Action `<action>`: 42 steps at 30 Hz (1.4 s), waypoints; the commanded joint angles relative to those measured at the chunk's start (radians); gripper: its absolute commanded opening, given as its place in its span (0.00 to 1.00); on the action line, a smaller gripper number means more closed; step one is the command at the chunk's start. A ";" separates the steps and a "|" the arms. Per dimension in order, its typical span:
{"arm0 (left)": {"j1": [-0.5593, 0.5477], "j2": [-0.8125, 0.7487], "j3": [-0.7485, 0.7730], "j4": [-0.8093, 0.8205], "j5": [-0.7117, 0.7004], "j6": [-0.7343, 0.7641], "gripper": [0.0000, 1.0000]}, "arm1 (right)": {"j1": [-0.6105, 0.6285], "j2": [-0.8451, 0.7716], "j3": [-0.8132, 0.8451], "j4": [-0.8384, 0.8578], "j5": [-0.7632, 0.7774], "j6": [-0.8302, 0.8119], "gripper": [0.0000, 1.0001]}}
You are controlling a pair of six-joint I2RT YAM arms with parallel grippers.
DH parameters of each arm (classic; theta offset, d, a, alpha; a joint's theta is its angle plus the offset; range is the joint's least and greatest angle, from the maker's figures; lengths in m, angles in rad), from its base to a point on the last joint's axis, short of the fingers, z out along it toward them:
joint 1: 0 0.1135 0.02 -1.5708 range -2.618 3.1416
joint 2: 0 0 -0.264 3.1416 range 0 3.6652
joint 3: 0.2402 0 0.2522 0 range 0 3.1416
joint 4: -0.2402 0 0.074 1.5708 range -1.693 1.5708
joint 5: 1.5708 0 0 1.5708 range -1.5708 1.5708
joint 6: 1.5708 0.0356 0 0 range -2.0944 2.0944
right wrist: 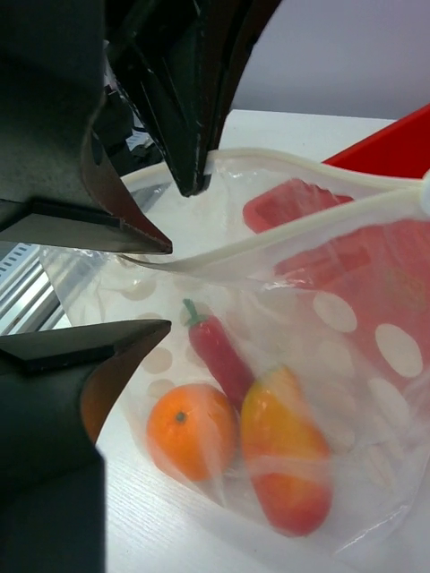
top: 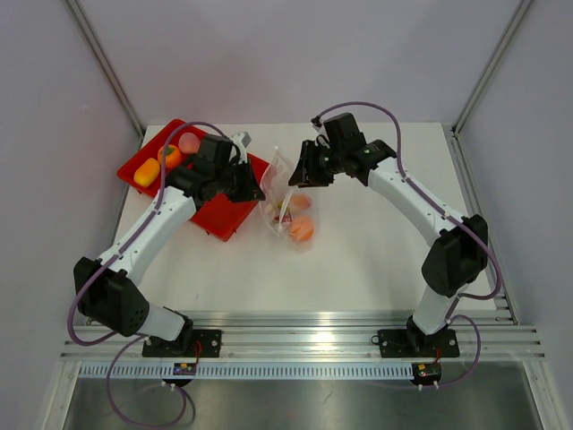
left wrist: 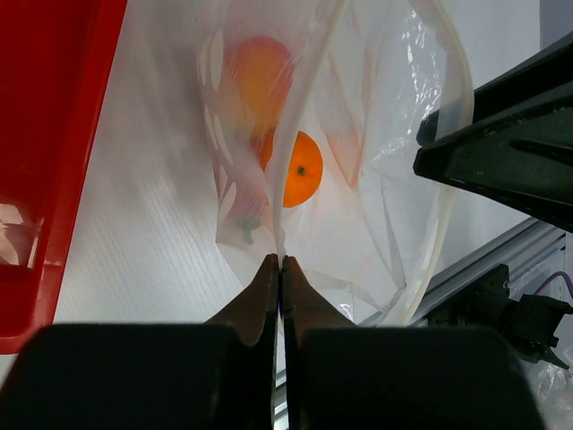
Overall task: Place the food in the zip-top bag and seal the zipper
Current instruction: Adjust the zipper food storage bag at the center of the board.
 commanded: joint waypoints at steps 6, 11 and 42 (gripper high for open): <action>0.001 -0.007 -0.012 0.074 0.072 -0.017 0.00 | 0.012 -0.094 -0.047 0.091 -0.110 0.049 0.41; 0.001 -0.019 -0.030 0.097 0.091 -0.037 0.00 | 0.033 -0.095 -0.046 0.098 -0.113 0.054 0.40; 0.001 0.000 -0.047 0.118 0.103 -0.038 0.00 | 0.104 0.006 0.008 0.059 0.005 0.047 0.18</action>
